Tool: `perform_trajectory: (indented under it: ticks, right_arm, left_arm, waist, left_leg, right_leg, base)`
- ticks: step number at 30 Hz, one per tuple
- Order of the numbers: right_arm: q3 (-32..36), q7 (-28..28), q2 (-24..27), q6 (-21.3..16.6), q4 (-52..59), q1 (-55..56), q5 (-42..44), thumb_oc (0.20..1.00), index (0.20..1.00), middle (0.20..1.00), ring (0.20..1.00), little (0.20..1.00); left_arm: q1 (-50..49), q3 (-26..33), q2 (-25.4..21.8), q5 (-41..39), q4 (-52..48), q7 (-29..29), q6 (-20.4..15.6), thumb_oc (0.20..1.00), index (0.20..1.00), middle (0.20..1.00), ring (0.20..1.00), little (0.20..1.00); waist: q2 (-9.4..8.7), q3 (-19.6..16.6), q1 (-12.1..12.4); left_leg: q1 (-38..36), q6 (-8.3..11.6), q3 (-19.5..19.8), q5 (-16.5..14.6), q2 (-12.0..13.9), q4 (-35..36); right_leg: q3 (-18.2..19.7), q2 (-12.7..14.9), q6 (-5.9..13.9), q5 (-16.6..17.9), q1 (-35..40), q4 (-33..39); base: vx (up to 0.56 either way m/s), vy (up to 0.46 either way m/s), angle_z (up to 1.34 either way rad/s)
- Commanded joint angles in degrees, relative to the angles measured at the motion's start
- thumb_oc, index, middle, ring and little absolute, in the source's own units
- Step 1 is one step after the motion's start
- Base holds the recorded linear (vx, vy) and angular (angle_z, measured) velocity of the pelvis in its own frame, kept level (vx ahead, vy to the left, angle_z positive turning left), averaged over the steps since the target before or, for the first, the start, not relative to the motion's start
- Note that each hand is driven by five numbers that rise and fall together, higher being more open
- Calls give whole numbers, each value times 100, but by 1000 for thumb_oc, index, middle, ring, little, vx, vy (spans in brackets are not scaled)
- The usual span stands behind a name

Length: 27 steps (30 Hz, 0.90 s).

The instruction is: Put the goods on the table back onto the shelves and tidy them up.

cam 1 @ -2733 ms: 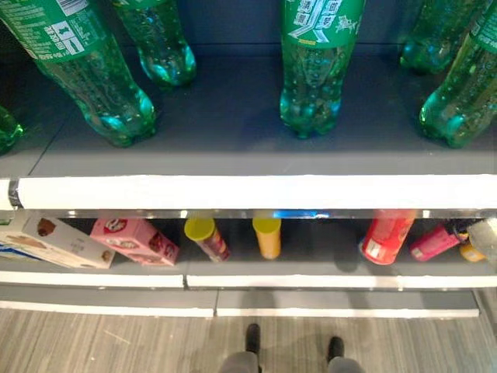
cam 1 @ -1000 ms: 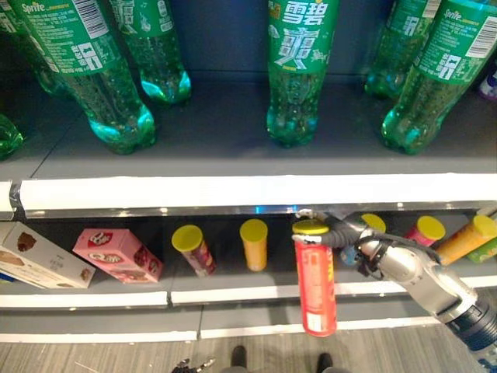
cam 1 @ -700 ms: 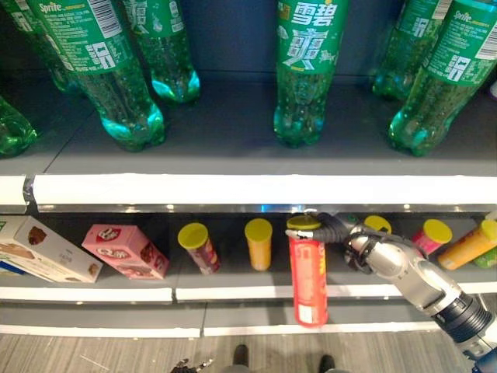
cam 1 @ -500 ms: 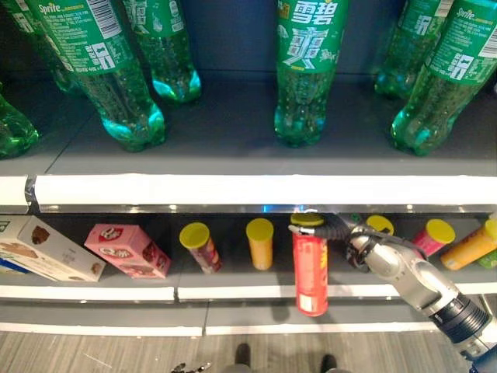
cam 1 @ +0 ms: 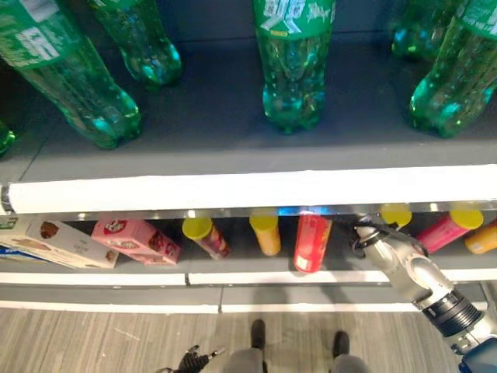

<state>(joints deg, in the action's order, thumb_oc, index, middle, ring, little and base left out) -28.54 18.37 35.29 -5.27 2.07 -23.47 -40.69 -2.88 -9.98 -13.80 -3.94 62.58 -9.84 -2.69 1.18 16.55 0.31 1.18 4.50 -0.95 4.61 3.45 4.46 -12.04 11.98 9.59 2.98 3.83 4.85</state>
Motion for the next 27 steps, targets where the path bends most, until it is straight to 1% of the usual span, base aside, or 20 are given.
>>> perform_trajectory:
  ticks: [1,3,4,5,6,13,22,24,27]
  right_arm:
    - [78,344,92,6,455,-815,-340,200,200,200,200,200]
    - [68,389,122,16,436,-906,-375,200,200,200,200,200]
    - [94,438,156,52,434,-1011,-416,200,200,200,200,200]
    - [95,438,158,53,431,-1019,-416,200,200,200,200,200]
    - [156,492,199,88,473,-1082,-450,200,200,200,200,200]
    - [319,677,307,202,583,-1375,-605,200,200,200,200,200]
    - [648,838,498,352,858,-1633,-823,200,200,200,200,200]
    - [637,870,524,373,821,-1721,-849,200,200,200,200,200]
    - [686,994,600,472,734,-1985,-903,200,200,200,200,200]
  left_arm:
    - [372,-321,-291,-33,84,-137,-154,1000,1000,1000,1000,1000]
    - [434,-341,-290,-45,70,-154,-161,1000,1000,1000,1000,1000]
    - [519,-387,-304,-60,41,-167,-173,1000,1000,1000,1000,1000]
    - [528,-387,-303,-61,44,-167,-172,1000,1000,1000,1000,1000]
    - [592,-428,-313,-78,25,-191,-174,1000,1000,1000,1000,1000]
    - [772,-532,-326,-91,3,-199,-160,1000,1000,1000,1000,1000]
    - [929,-537,-373,-60,-17,-212,-115,1000,1000,1000,1000,1000]
    - [964,-544,-379,-60,-19,-216,-119,1000,1000,1000,1000,1000]
    - [1061,-565,-433,-112,-65,-233,-136,1000,1000,1000,1000,1000]
  waist:
    - [-147,183,182]
    - [-134,245,174]
    - [-121,366,164]
    - [-119,357,164]
    - [-98,456,147]
    - [-20,606,112]
    - [77,620,17]
    - [91,633,16]
    - [161,677,5]
  left_leg:
    - [287,121,-164,-959,375,-999]
    - [423,125,-148,-987,384,-1141]
    - [592,132,-109,-1002,392,-1299]
    - [629,132,-106,-1015,394,-1333]
    - [798,147,-87,-1028,401,-1491]
    - [1423,175,-2,-1165,433,-2080]
    - [1858,177,-18,-1373,438,-2559]
    - [1912,176,-17,-1384,433,-2601]
    - [2071,160,-11,-1394,406,-2683]
  right_leg:
    - [-88,661,217,-239,-632,-984]
    - [-59,674,208,-262,-752,-1083]
    - [-23,683,186,-286,-896,-1203]
    - [-18,684,184,-294,-929,-1226]
    - [1,692,170,-310,-1077,-1347]
    - [91,734,112,-436,-1641,-1835]
    - [241,779,78,-525,-2144,-2224]
    - [254,780,76,-528,-2202,-2259]
    - [314,780,77,-537,-2411,-2347]
  base:
    - [-170,11,3]
    - [-111,3,3]
    - [-84,1,4]
    - [-142,-1,1]
    - [-96,2,3]
    - [-70,1,-2]
    - [-28,4,-3]
    - [-22,10,-5]
    - [-29,23,-4]
